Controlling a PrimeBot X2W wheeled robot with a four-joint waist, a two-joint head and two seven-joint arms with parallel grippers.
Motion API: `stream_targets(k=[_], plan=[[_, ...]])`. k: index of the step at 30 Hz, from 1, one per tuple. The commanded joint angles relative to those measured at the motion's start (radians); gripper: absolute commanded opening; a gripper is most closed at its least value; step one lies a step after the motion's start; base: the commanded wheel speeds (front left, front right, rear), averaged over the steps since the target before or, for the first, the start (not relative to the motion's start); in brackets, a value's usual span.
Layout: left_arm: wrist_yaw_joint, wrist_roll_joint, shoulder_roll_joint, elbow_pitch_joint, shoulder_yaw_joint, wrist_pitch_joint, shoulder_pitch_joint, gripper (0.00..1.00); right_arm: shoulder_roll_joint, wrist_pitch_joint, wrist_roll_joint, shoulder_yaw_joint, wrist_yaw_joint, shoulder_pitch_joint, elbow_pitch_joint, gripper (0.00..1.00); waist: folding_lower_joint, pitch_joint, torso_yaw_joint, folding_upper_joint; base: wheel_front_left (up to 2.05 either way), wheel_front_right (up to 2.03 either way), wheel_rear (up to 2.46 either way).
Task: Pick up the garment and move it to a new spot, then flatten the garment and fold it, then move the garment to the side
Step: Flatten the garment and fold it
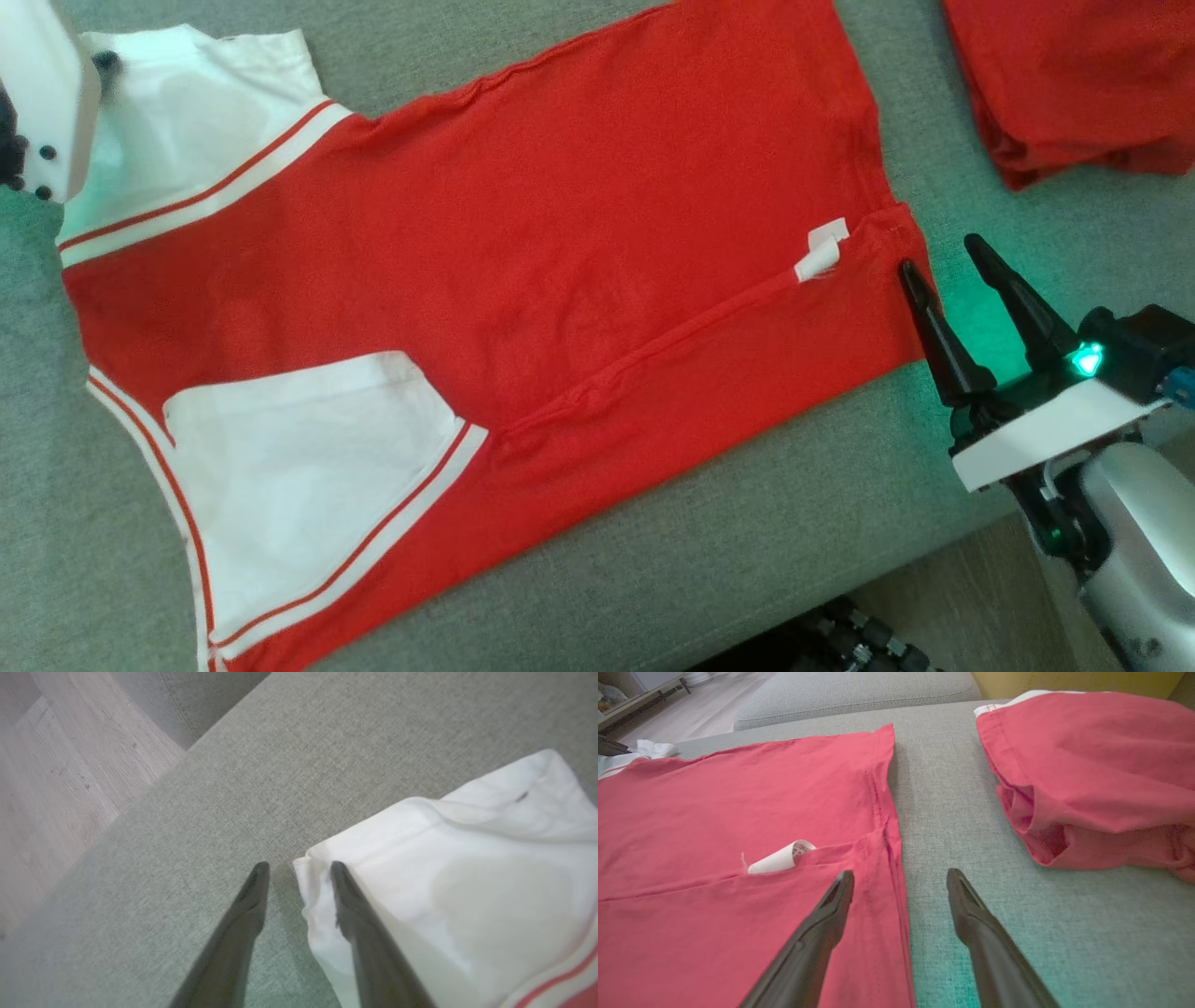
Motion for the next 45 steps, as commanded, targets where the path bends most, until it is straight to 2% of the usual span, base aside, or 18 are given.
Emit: stream_targets(k=[1,3,4,11,17,25,34,44,45], plan=[[-0.005,-0.014,0.049,-0.024,0.043,-0.002,-0.037,0.42,-0.022,-0.014,0.011,0.009,-0.001,-0.001,-0.015,1.00,0.0000,0.004,0.002,0.0000,0.00,0.00,0.00],[-0.006,-0.017,0.051,-0.027,0.041,-0.004,-0.040,0.09,-0.022,-0.015,0.011,0.012,-0.001,-0.006,-0.012,1.00,0.0000,0.009,0.003,0.0000,0.00,0.00,0.00],[-0.006,-0.016,0.052,-0.027,0.041,-0.005,-0.042,0.00,-0.022,-0.016,0.011,0.014,-0.001,-0.008,-0.010,1.00,0.0000,0.011,0.004,0.0000,0.00,0.00,0.00],[-0.007,-0.009,0.052,-0.034,0.039,-0.036,-0.053,0.00,-0.026,-0.019,0.015,0.023,-0.001,-0.027,-0.002,1.00,0.0000,0.014,0.006,0.0000,0.00,0.00,0.00],[-0.011,0.037,0.044,-0.052,0.021,-0.156,-0.091,0.00,-0.051,-0.017,0.030,0.022,-0.001,-0.095,0.003,1.00,0.0000,-0.010,0.026,0.0000,0.00,0.00,0.00],[-0.014,0.041,0.025,-0.092,-0.041,-0.238,-0.136,0.00,-0.078,0.137,0.061,0.065,-0.001,-0.323,0.124,1.00,0.0000,-0.028,0.079,0.0000,0.00,0.00,0.00],[-0.014,0.019,0.024,-0.136,-0.125,-0.269,-0.207,0.00,-0.068,0.235,0.064,0.200,-0.001,-0.580,0.354,1.00,0.0000,0.002,0.140,0.0000,0.00,0.00,0.00],[-0.014,-0.007,0.023,-0.133,-0.191,-0.306,-0.247,0.00,-0.082,0.240,0.119,0.388,-0.001,-0.688,0.485,1.00,0.0000,0.017,0.175,0.0000,0.00,0.00,0.00],[-0.014,-0.010,0.024,-0.132,-0.195,-0.310,-0.249,0.00,-0.083,0.239,0.128,0.404,-0.001,-0.694,0.491,0.96,0.0000,0.018,0.177,0.0000,0.00,0.00,0.00]])
